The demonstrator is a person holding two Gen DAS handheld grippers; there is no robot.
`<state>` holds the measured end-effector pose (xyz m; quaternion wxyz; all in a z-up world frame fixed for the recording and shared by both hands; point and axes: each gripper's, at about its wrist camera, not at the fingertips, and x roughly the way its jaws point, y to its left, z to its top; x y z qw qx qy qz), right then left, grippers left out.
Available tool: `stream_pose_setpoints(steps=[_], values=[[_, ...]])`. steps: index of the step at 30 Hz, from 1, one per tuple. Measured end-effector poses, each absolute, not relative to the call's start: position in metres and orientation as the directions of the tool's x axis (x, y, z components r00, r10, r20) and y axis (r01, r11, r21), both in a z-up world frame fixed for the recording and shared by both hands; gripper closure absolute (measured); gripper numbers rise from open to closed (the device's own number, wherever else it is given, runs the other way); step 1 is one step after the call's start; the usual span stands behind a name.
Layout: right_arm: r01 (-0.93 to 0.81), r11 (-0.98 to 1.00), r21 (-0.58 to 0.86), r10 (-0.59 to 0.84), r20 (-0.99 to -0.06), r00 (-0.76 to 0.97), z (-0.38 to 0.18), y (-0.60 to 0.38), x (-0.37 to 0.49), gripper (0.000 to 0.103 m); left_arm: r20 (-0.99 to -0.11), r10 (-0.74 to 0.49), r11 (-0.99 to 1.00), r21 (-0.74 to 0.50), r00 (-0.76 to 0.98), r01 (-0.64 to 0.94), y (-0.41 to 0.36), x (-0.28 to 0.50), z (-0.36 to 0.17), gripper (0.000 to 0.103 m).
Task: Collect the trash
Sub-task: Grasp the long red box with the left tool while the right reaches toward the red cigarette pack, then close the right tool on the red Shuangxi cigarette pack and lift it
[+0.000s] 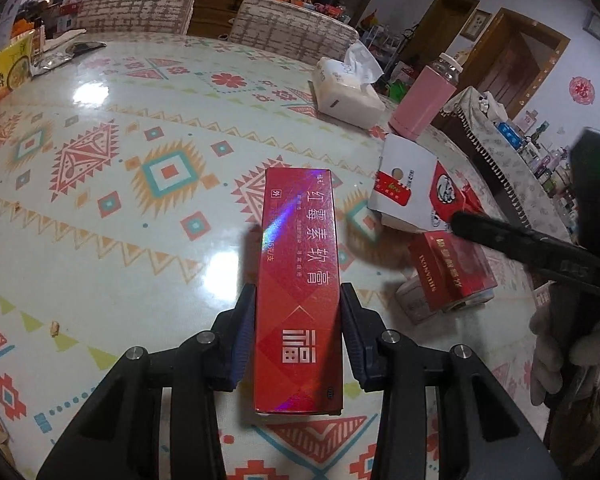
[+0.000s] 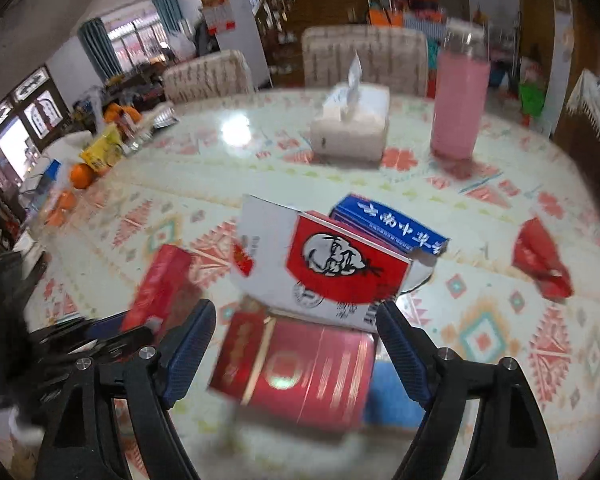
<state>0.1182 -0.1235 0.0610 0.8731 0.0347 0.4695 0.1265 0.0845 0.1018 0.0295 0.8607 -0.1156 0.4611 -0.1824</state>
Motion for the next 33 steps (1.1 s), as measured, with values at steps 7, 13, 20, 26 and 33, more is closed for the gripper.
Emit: stream_pose_setpoints(steps=[7, 13, 20, 26, 33], values=[[-0.379, 0.864, 0.332, 0.458, -0.831, 0.315, 0.063, -0.1, 0.078, 0.017, -0.757, -0.417, 0.907, -0.382, 0.503, 0.178, 0.109, 0.086, 0.028, 0.064], [-0.442, 0.882, 0.163, 0.337, -0.875, 0.349, 0.048, -0.069, 0.04, 0.016, -0.751, -0.417, 0.906, -0.385, 0.512, 0.174, 0.112, 0.085, 0.03, 0.064], [-0.512, 0.859, -0.018, 0.233, -0.877, 0.421, 0.037, -0.036, -0.006, 0.015, -0.757, -0.415, 0.907, -0.388, 0.505, 0.163, 0.114, 0.087, 0.027, 0.064], [-0.503, 0.848, -0.17, 0.124, -0.858, 0.499, 0.023, -0.015, -0.024, 0.015, -0.77, -0.41, 0.911, -0.375, 0.489, 0.172, 0.109, 0.087, 0.023, 0.064], [-0.448, 0.881, -0.151, 0.109, -0.857, 0.504, 0.014, -0.018, -0.02, 0.02, -0.788, -0.404, 0.915, -0.352, 0.464, 0.199, 0.099, 0.086, 0.018, 0.064]])
